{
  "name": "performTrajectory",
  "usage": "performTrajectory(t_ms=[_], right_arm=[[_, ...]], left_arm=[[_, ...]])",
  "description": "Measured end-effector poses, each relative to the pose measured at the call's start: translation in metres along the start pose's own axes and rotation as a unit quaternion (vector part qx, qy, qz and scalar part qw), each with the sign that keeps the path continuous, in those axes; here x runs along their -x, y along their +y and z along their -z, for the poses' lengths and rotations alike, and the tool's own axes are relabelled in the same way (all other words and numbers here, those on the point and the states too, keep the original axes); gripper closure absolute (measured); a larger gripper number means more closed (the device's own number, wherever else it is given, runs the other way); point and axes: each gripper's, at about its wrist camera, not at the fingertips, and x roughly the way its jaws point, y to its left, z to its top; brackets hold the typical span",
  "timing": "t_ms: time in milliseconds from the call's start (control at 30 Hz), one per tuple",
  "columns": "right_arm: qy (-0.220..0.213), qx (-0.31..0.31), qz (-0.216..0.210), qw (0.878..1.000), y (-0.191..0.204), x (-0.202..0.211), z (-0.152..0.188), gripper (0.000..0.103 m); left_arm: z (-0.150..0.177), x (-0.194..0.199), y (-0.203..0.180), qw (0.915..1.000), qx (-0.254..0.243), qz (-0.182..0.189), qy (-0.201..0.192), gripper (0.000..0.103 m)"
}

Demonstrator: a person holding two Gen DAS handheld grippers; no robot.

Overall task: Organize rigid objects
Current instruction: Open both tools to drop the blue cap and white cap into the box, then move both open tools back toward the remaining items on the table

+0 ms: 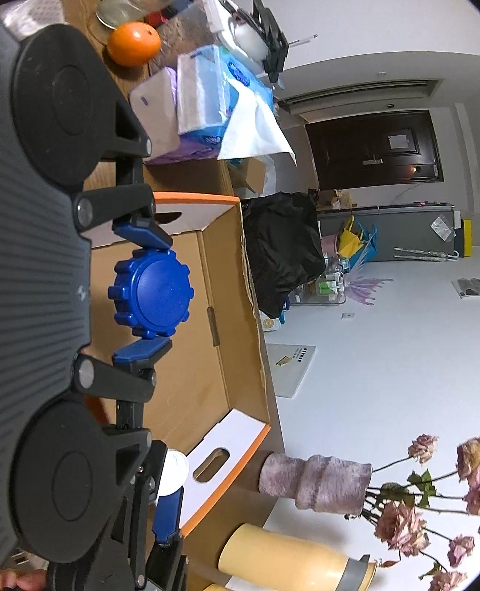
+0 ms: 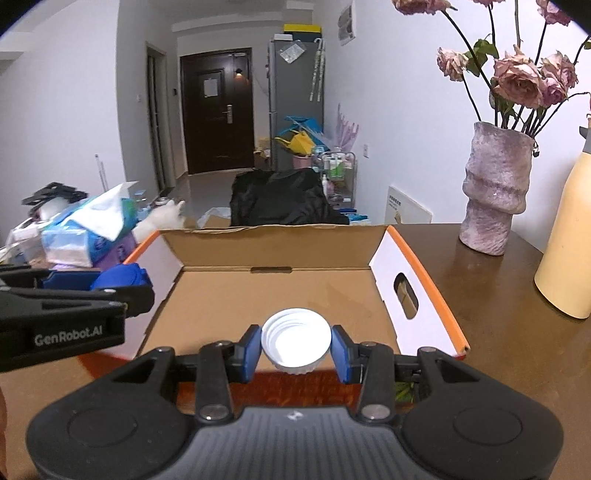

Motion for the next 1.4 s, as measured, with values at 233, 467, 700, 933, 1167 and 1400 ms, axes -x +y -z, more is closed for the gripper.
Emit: performTrajectory(t_ms=[233,467,700,933,1167,1400], right_arm=[[0.003,0.005,0.02,1.0,-0.001,-0.033,-0.01,0.064],[0.017,0.024,0.03,0.999,0.005,-0.052,-0.01,0.063],[0.012,0.044,0.042,0.998,0.006,-0.046,-0.005,0.023],[0.009,0.046,0.027,0.999,0.002,-0.025,0.004,0.006],[-0.002,0.036,0.015,0.999,-0.005,0.011,0.017,0.0],[0.002,0.037,0.0,0.999,-0.009,0.048,0.041,0.0]], left_arm=[[-0.001,-0.034,0.006,0.9998,0.006,0.012,0.011,0.05],[0.004,-0.05,0.009,0.9994,0.003,0.012,0.031,0.047],[0.004,-0.031,0.017,0.9999,0.007,-0.01,0.001,0.002],[0.008,0.0,0.023,0.9991,0.017,-0.032,-0.022,0.0],[0.023,0.039,0.018,0.998,0.02,-0.049,-0.035,0.0],[0.05,0.079,0.01,0.997,0.024,-0.067,-0.03,0.0]])
